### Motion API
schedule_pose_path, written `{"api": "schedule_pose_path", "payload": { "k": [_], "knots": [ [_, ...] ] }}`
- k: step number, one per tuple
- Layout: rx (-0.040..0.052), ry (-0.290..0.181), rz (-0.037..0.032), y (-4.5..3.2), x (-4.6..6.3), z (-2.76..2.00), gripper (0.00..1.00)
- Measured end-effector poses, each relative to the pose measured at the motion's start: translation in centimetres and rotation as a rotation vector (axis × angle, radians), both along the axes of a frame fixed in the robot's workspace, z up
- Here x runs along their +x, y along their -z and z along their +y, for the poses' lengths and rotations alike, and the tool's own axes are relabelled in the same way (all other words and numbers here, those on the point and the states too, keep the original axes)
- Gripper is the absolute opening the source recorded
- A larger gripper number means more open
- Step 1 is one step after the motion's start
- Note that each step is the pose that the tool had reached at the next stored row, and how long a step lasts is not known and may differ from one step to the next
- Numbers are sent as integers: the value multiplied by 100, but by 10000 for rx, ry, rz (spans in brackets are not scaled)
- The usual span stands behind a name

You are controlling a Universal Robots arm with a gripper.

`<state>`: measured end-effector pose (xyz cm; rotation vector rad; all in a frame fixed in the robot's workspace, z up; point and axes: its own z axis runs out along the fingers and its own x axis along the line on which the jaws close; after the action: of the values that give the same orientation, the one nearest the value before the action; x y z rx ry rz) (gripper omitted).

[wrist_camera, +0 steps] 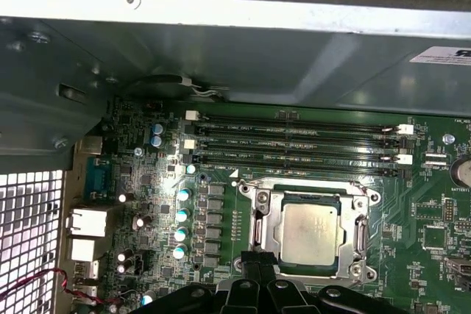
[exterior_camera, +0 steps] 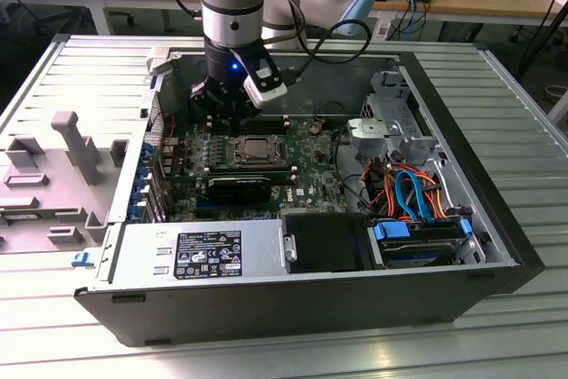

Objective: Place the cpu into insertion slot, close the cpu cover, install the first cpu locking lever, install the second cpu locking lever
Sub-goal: 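Install the first cpu locking lever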

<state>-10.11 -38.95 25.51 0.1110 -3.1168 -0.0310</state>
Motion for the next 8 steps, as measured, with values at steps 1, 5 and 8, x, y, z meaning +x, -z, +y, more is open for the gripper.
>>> {"api": "schedule_pose_path", "payload": {
  "k": [1,5,8],
  "knots": [
    [0,0,0,0,0,0,11],
    [13,3,-1,-21,-1,0,11],
    [42,2,-1,-42,-1,0,11]
  ]
}}
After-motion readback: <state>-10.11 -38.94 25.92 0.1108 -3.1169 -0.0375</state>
